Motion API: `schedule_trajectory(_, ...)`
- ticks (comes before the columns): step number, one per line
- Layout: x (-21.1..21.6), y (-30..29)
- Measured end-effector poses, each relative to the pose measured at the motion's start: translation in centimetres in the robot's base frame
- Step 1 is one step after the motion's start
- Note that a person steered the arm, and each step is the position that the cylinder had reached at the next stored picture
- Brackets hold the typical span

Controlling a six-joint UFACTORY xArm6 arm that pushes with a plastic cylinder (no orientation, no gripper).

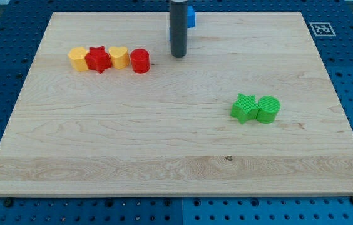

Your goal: Move the blue triangle close to the blue cube

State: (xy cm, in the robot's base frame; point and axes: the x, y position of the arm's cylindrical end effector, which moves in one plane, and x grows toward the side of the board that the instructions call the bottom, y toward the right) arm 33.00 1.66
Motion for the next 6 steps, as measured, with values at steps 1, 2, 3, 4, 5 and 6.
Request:
schedule_trajectory(1, 0.0, 2.1)
schedule_trajectory(2, -1.3, 0.3)
schedule_trajectory(3, -2.9, -0.7)
schedule_trajectory(4, -3.4, -0.7)
schedule_trajectory(5, -3.2, -0.5)
schedule_trajectory(6, -3.4, -0.5)
